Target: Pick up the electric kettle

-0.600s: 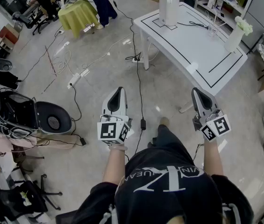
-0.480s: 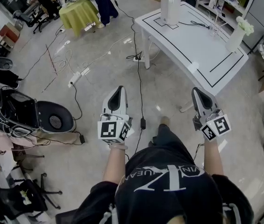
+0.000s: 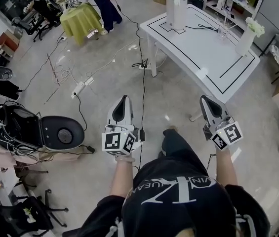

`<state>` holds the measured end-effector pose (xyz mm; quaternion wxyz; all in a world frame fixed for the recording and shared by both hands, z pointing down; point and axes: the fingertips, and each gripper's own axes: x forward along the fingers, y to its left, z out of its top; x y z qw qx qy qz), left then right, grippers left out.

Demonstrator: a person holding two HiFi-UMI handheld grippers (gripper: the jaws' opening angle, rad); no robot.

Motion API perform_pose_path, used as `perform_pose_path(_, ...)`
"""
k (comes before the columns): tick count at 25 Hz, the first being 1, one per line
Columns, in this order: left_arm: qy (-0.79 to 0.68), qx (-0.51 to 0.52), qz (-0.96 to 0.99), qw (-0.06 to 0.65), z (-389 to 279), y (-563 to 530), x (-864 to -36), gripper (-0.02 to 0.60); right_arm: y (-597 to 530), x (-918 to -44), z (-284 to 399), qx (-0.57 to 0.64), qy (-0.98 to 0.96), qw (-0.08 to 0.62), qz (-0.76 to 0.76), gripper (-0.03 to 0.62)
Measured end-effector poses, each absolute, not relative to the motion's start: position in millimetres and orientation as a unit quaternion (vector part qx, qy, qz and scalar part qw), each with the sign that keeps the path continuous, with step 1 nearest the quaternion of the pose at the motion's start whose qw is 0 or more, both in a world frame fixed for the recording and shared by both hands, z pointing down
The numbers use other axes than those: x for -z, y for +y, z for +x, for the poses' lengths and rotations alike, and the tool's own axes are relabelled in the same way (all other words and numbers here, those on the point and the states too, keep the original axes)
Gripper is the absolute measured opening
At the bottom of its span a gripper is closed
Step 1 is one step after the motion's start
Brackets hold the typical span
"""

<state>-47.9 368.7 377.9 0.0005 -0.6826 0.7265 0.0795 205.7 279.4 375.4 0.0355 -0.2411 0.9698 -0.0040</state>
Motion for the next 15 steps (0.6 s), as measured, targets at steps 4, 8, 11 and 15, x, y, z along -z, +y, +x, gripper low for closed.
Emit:
perform_pose_path(4,0.730,-0.075,-0.680,-0.004,-54,360,-382,0.011,267,-382,204,0.009,0.970,0.025,-0.242,-0.002)
perform_pose_path(8,0.733,-0.062,-0.678,-0.013,-62,345,-387,0.011,240,-385,197,0.011,0.968,0.024,-0.248,-0.002)
perform_pose_path(11,0.731,-0.057,-0.679,-0.018,-70,327,-387,0.011,218,-383,182,0.001,0.969,0.020,-0.247,0.026)
perform_pose_path(15,0.729,-0.056,-0.682,-0.026,-78,294,-394,0.011,188,-383,165,0.013,0.971,0.026,-0.235,0.098)
